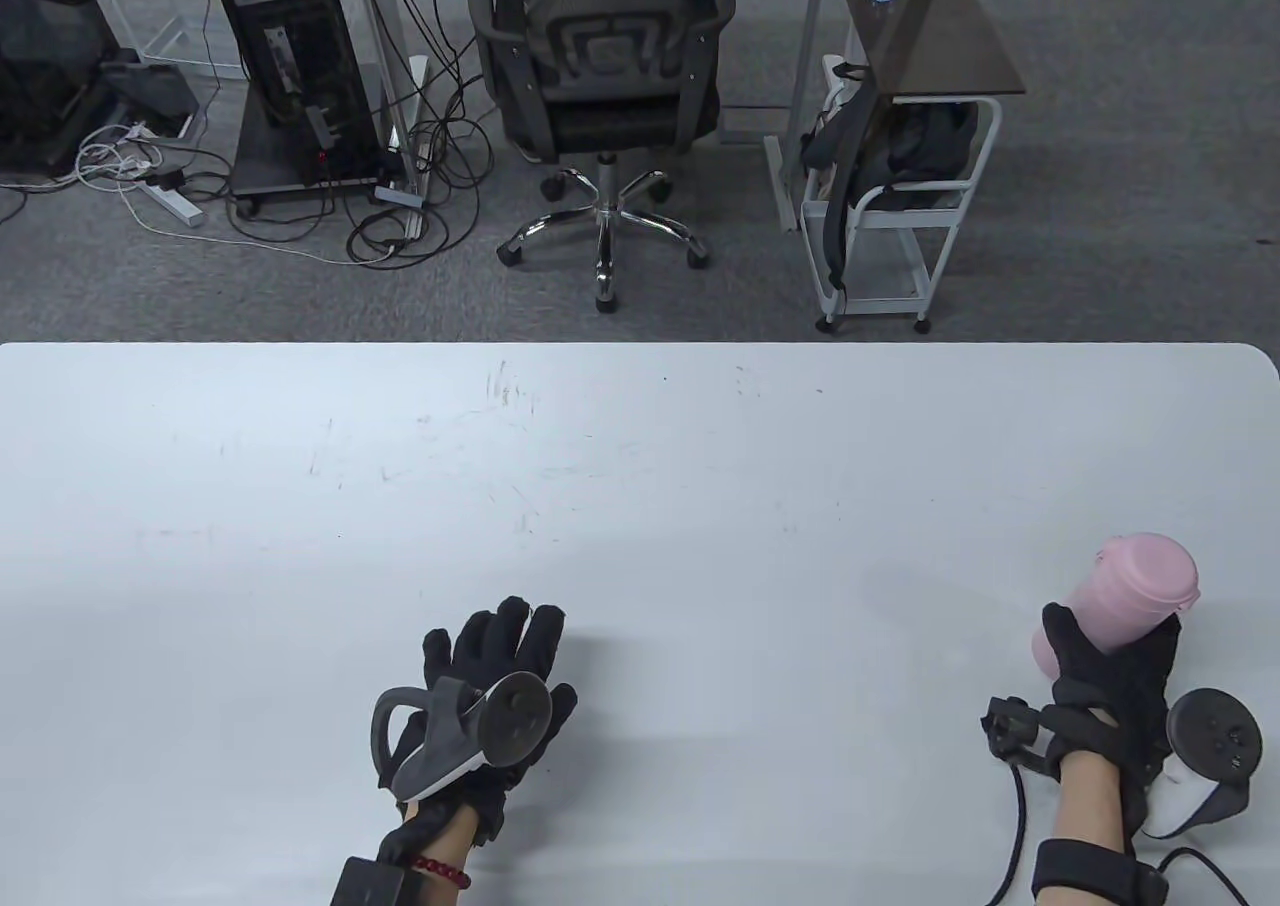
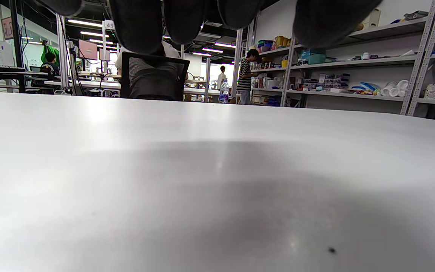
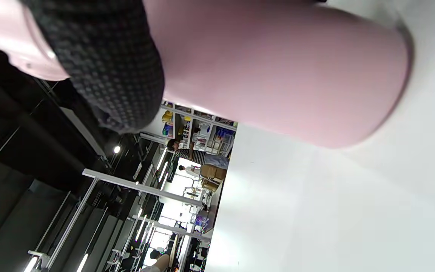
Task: Open thermos by twisting cap
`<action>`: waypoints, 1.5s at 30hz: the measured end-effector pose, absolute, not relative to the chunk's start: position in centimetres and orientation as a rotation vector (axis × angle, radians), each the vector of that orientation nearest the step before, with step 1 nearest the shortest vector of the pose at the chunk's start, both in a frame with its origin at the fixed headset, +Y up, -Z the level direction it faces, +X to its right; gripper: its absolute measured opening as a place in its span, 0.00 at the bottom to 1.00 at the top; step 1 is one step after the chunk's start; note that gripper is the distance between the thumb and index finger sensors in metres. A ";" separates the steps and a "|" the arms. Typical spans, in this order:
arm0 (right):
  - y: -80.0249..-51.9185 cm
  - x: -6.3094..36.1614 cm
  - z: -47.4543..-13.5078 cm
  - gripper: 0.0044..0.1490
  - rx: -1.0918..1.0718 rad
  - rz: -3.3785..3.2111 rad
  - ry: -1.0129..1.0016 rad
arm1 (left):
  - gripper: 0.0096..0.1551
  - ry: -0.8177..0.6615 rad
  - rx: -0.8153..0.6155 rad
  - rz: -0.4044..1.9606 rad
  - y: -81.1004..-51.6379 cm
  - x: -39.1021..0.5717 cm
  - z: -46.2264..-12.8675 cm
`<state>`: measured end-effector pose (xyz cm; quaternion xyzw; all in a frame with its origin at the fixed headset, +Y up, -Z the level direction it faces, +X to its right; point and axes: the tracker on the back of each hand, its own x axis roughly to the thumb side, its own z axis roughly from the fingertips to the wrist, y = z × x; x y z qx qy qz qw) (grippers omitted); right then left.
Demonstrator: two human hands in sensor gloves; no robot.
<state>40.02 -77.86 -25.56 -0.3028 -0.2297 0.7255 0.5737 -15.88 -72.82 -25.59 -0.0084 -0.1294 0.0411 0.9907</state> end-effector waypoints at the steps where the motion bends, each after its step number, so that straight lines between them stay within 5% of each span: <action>1: -78.0 40.1 -25.6 0.56 -0.708 1.675 -0.542 | 0.46 -0.260 -0.021 0.080 -72.9 -15.9 -25.6; 10: -78.1 40.2 -25.7 0.57 -0.663 1.660 -0.579 | 0.46 -0.261 -0.047 0.083 -73.0 -15.8 -25.7; 15: -75.7 38.6 -26.3 0.58 -0.464 1.711 -0.688 | 0.46 -0.259 -0.043 0.090 -72.9 -15.9 -25.7; 23: -70.3 31.5 -25.8 0.55 0.087 1.754 -0.670 | 0.46 -0.269 -0.070 0.081 -73.1 -15.6 -25.8; 31: -69.4 21.7 -24.9 0.55 0.564 1.706 -0.373 | 0.46 -0.314 0.000 0.122 -71.9 -15.2 -25.1; 36: -70.9 16.5 -24.1 0.55 0.721 1.606 -0.123 | 0.46 -0.454 0.113 0.457 -69.3 -14.2 -23.3; 43: -73.6 11.1 -22.8 0.55 0.899 1.654 0.155 | 0.60 -0.760 0.104 1.022 -66.7 -12.7 -21.0; 45: -74.1 10.4 -22.6 0.55 0.899 1.676 0.196 | 0.52 -0.810 0.077 1.052 -66.5 -12.4 -20.9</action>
